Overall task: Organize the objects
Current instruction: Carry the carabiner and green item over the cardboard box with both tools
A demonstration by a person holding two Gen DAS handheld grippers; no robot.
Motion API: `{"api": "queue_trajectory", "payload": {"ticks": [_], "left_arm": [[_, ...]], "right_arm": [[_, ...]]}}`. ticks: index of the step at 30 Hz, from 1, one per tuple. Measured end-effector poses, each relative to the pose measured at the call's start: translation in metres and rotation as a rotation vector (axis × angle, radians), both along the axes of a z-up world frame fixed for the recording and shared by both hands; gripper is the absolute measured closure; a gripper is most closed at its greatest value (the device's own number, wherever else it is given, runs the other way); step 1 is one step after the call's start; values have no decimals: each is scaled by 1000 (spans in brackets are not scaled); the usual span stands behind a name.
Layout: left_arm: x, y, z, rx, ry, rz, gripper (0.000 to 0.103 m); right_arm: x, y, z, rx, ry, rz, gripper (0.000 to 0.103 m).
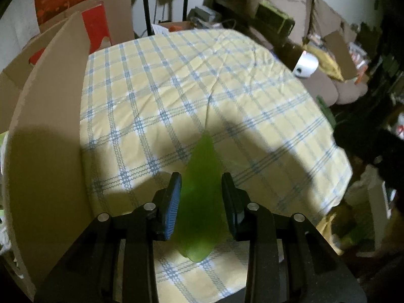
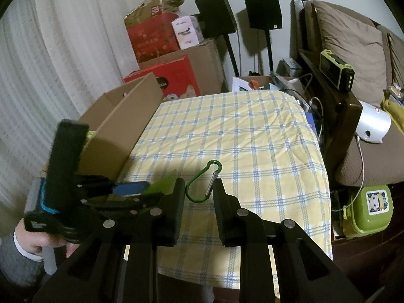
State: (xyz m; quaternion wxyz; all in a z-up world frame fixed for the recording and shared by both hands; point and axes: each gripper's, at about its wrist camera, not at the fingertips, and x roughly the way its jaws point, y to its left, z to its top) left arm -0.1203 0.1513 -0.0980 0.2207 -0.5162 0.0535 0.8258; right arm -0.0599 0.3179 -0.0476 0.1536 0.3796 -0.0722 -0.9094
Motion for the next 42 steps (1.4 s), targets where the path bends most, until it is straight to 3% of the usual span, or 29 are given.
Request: {"api": "queue_trajectory", "payload": {"ticks": [8,18,33,42], "left_arm": [[5,-14,47,83,65,34,73],[15,-39,89,111,186,115,73],[12,-113,113,133,226,239,73],[7,-163,118,119,231,320,73]], "right_arm": [[1,-10,12,20,31,8,81],[0,-40,37,71,94,37,81],[-19,-111,73,65,148,131,81],[-30,-166,75,66,147,218,81]]}}
